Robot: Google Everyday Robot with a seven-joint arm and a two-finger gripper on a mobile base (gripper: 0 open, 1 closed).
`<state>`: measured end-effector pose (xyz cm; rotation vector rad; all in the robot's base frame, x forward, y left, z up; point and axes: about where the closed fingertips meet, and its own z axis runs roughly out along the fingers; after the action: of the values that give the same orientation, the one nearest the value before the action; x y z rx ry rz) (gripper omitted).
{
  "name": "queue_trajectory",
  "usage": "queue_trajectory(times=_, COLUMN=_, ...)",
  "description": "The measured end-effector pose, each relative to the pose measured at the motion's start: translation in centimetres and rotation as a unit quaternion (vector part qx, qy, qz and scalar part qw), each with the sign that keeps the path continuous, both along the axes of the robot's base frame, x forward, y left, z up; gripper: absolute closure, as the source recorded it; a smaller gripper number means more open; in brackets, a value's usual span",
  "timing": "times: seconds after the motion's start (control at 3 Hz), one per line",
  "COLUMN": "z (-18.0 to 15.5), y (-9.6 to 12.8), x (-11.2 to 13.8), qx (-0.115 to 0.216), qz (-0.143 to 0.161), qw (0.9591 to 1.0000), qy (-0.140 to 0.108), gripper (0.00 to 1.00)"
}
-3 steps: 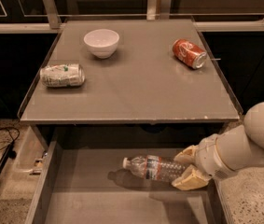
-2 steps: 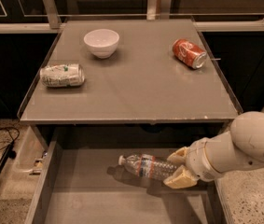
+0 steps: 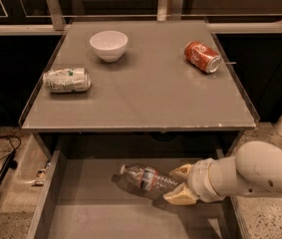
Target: Place water bottle into top drawer
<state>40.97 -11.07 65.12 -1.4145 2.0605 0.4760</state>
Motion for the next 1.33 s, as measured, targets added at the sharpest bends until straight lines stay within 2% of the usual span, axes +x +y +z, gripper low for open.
queue_trajectory(times=0.67, z=-3.2, y=2.3, x=-1.1, qx=0.030, qz=0.014, qw=0.9994, qy=0.002, gripper=1.00)
queue_trajectory(times=1.33, z=-3.3, y=2.3, x=-1.1, qx=0.030, qz=0.014, qw=0.9994, qy=0.002, gripper=0.57)
